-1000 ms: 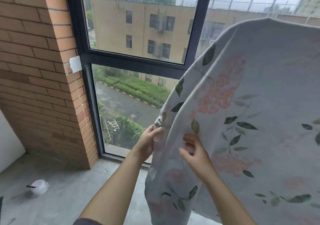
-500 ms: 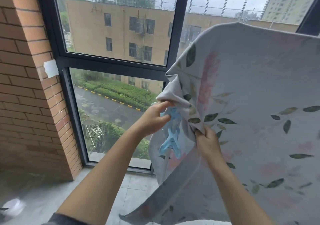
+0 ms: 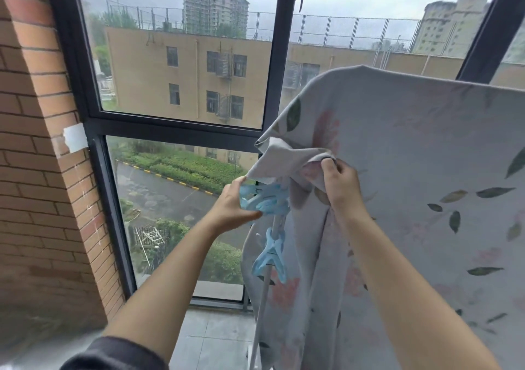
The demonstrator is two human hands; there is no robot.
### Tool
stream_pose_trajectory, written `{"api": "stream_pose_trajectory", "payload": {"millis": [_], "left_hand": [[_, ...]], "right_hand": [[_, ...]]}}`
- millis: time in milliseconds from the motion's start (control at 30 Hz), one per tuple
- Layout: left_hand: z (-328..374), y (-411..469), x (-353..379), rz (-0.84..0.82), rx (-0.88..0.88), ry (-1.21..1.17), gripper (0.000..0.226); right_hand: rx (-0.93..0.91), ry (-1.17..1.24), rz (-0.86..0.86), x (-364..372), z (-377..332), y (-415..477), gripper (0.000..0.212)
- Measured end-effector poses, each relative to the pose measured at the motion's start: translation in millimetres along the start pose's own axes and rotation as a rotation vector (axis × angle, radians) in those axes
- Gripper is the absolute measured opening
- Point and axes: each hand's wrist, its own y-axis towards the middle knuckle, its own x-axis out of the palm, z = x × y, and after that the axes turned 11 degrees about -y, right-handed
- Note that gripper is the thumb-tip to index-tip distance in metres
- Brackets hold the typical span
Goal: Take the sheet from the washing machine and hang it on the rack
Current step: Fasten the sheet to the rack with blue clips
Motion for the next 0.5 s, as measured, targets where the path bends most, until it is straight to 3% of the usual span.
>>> {"api": "stream_pose_trajectory", "payload": {"millis": [233, 500], "left_hand": [[5, -7, -12, 0.193, 0.133, 0.008, 0.055], [28, -18, -41, 0.319, 0.295, 0.061, 0.039]], "right_hand": [[0.019, -0.106, 0.007, 11, -6, 23, 0.016], [-0.041, -0.316, -0.077, -2, 6, 25, 0.019]]}}
